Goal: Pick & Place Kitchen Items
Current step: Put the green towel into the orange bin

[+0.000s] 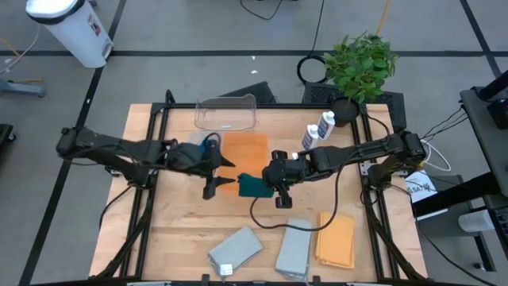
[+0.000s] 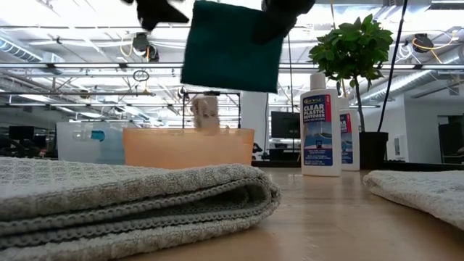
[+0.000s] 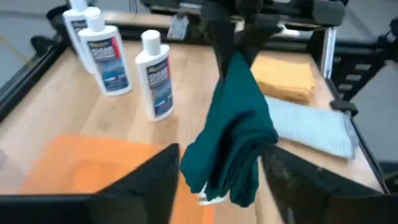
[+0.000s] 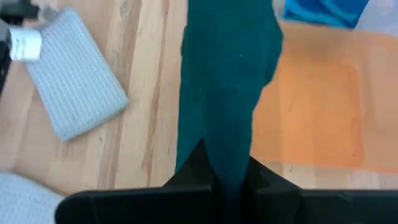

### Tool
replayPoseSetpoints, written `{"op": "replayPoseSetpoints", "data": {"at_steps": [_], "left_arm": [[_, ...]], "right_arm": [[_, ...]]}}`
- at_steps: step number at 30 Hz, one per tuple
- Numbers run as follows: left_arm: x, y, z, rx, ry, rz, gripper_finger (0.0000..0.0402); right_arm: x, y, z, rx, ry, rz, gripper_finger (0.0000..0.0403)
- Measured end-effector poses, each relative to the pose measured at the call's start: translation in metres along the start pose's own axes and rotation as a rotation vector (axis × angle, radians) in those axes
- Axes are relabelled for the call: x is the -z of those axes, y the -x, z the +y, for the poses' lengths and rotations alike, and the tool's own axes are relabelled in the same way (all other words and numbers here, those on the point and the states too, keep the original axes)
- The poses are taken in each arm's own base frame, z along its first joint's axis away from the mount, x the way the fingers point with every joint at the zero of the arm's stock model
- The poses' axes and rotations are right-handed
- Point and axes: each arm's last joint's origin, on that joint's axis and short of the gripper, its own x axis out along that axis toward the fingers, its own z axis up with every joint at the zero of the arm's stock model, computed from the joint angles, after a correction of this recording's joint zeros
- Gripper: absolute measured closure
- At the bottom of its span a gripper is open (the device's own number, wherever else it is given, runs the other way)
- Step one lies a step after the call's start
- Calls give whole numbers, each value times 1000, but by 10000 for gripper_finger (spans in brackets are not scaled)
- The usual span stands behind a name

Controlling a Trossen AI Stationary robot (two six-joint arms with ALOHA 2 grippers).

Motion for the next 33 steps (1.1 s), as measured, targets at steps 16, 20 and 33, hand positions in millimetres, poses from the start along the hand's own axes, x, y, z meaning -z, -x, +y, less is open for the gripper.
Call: {"op": "replayPoseSetpoints", "data": {"at_steps": [16, 20, 33], "left_arm": [[-42, -83, -12, 87, -175, 404, 53], [-36, -95, -4, 70, -180, 440, 55], [-39, -97, 9, 166, -119, 425, 226]], "right_arm": [[-4, -16, 2, -5, 45, -24, 403], [-4, -16, 6, -11, 56, -23, 403], [-3, -16, 8, -14, 62, -22, 403]]}}
